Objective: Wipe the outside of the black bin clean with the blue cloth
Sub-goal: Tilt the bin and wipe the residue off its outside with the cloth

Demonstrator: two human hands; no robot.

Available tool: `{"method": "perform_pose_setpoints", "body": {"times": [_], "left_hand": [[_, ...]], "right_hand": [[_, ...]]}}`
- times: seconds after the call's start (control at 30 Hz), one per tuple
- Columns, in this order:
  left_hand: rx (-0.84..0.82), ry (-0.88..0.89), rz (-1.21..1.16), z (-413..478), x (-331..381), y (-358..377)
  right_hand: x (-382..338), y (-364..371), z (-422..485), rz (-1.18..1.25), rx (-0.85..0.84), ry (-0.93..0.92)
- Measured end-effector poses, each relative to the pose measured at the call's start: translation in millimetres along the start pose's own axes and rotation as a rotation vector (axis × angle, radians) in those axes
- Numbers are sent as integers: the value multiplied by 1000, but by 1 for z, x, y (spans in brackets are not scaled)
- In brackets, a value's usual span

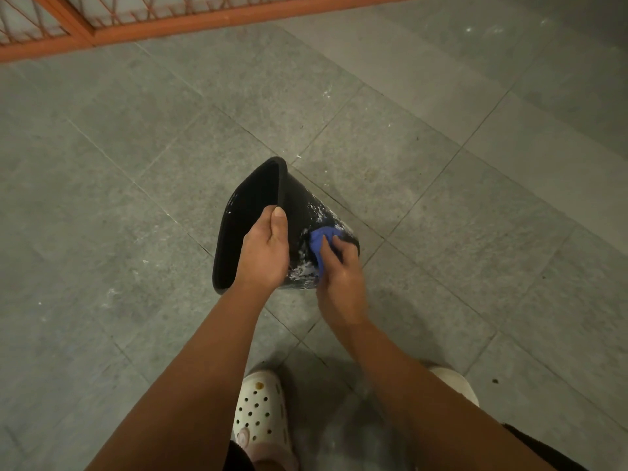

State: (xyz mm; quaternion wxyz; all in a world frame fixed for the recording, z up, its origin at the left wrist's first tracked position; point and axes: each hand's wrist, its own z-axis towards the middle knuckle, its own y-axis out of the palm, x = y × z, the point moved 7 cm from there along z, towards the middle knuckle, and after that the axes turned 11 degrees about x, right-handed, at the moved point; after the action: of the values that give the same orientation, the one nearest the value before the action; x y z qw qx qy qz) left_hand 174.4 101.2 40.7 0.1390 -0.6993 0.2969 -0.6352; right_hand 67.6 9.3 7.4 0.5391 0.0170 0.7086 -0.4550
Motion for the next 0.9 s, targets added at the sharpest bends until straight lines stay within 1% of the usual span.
{"method": "perform_pose_setpoints", "body": {"times": [0.1, 0.17, 0.23, 0.33, 0.4, 0.43, 0.5, 0.6, 0.63, 0.7, 0.8, 0.83, 0.9], "left_hand": [[-22, -15, -42, 2, 2, 0], [-23, -15, -55, 2, 2, 2], [-19, -10, -44, 2, 3, 4], [-16, -20, -41, 0, 3, 6], [-27, -11, -17, -2, 4, 7], [-37, -7, -10, -3, 5, 7], [-57, -2, -18, -4, 5, 8], [-69, 12, -4, -5, 7, 8], [-63, 9, -9, -5, 6, 8], [-43, -17, -35, -5, 4, 6], [-37, -55, -34, -7, 0, 3], [-44, -54, -30, -7, 0, 3], [-64, -40, -26, -7, 2, 5]], "right_hand": [[-16, -3, -16, 35, 10, -154], [-25, -5, -9, 64, 31, -233], [-23, -3, 2, 76, 9, -203], [-6, 4, 8, 58, -38, -28], [-4, 1, -1, 23, -12, 11], [-7, -1, -8, 6, 16, -1], [-18, -3, -19, -13, 45, -82], [-33, 0, -14, 20, 26, -223], [-33, 2, -8, 29, 14, -216], [-25, 6, 1, 13, -23, -131], [-9, 5, -2, -29, -35, -30], [-9, 3, -7, -37, -31, -33], [-19, -1, -18, -39, -18, -117]]}}
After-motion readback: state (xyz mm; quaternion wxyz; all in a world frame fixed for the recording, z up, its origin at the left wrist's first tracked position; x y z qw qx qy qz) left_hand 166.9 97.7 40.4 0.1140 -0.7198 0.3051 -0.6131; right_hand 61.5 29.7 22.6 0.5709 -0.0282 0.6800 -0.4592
